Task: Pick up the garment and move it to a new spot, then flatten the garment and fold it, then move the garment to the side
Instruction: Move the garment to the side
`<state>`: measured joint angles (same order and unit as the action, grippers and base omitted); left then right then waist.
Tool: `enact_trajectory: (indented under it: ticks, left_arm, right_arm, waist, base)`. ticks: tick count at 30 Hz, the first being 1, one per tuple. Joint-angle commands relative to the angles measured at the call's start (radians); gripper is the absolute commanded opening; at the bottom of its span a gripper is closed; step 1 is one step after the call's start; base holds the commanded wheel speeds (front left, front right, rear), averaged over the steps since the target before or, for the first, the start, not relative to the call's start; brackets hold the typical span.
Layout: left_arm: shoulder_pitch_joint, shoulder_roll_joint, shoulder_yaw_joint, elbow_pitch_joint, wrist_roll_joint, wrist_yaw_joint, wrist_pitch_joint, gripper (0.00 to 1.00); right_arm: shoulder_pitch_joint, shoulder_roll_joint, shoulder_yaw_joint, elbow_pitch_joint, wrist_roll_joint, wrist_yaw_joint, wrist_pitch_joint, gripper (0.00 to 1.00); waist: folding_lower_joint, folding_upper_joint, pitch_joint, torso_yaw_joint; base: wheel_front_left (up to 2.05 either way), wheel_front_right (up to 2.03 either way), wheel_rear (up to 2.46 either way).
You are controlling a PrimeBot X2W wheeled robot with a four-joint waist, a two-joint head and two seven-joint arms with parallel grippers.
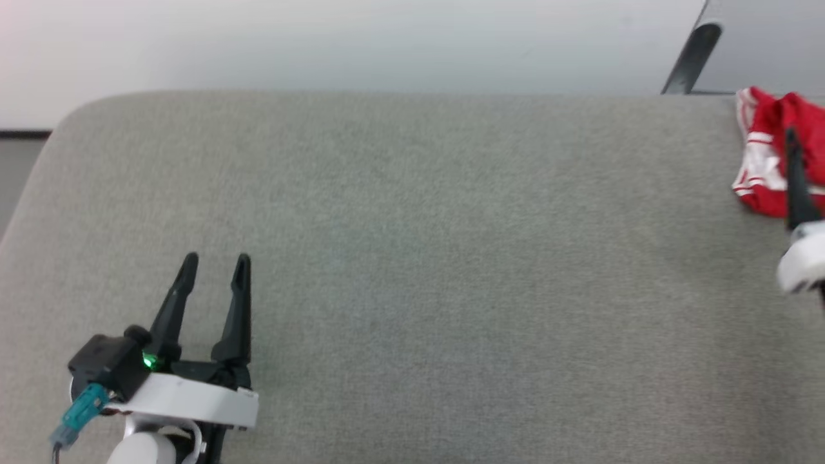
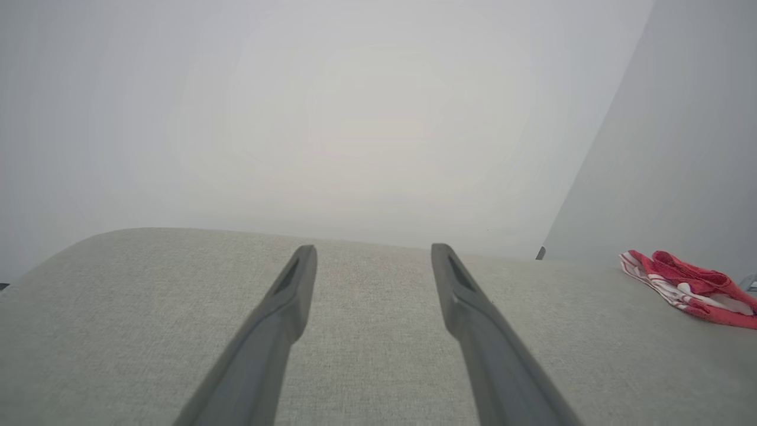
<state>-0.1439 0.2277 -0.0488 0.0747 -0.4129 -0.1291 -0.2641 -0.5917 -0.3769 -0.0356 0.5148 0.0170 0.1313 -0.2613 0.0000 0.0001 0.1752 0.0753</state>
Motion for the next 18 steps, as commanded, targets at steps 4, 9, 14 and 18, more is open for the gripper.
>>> enact_trajectory:
  ticks: [4, 9, 14, 18]
  left_arm:
    - [0.021, 0.014, 0.005, 0.021, 0.010, -0.003, 0.001, 1.00]
    - [0.034, 0.024, 0.014, 0.040, 0.012, -0.003, 0.001, 1.00]
    - [0.060, 0.041, 0.019, 0.050, -0.001, -0.002, 0.001, 1.00]
    - [0.084, 0.051, 0.023, 0.053, -0.015, -0.002, 0.001, 1.00]
  right_arm:
    - [0.110, 0.040, -0.012, -0.087, 0.018, -0.001, -0.004, 1.00]
    - [0.222, 0.084, -0.033, -0.171, 0.017, -0.001, -0.004, 1.00]
    - [0.304, 0.124, -0.049, -0.212, 0.030, -0.001, -0.005, 1.00]
    - [0.353, 0.147, -0.058, -0.240, 0.030, -0.001, -0.005, 1.00]
  waist:
    - [0.0000, -0.0001, -0.062, -0.039]
    - [0.0000, -0.0001, -0.089, -0.041]
    - [0.0000, -0.0001, -0.108, -0.040]
    - [0.0000, -0.0001, -0.118, -0.041]
  base:
    - [0.00, 0.00, 0.00]
    - [0.00, 0.00, 0.00]
    - [0.00, 0.00, 0.00]
    - [0.00, 0.00, 0.00]
